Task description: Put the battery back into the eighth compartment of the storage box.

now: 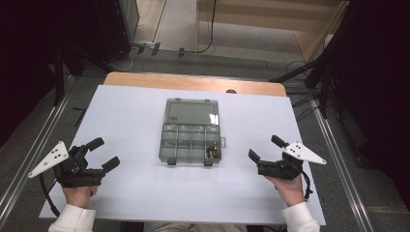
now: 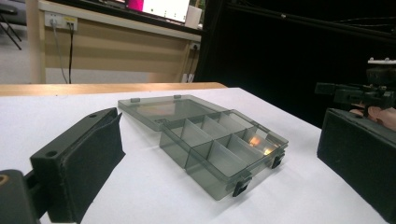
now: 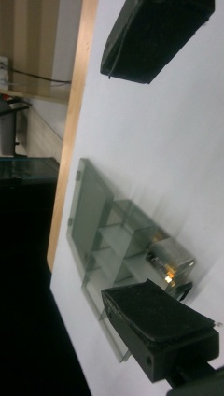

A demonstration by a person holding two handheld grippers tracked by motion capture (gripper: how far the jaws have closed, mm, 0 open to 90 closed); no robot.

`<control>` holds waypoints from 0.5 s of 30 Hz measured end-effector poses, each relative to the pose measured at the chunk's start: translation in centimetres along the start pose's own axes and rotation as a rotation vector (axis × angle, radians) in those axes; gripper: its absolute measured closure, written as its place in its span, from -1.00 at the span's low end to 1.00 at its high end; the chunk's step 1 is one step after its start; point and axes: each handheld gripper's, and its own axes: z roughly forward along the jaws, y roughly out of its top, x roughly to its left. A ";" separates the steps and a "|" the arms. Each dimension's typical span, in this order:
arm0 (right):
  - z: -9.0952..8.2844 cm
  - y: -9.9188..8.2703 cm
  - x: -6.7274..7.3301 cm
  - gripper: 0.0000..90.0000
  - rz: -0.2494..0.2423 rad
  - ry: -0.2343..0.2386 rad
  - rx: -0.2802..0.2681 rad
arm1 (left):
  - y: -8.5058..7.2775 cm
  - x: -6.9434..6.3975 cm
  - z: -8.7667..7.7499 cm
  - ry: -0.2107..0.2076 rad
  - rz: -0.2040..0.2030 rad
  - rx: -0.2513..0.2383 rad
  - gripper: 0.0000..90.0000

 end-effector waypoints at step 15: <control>-4.1 -2.6 -2.0 -1.00 -0.025 -0.050 -0.012 | 0.0 0.0 0.0 0.000 0.001 0.003 -1.00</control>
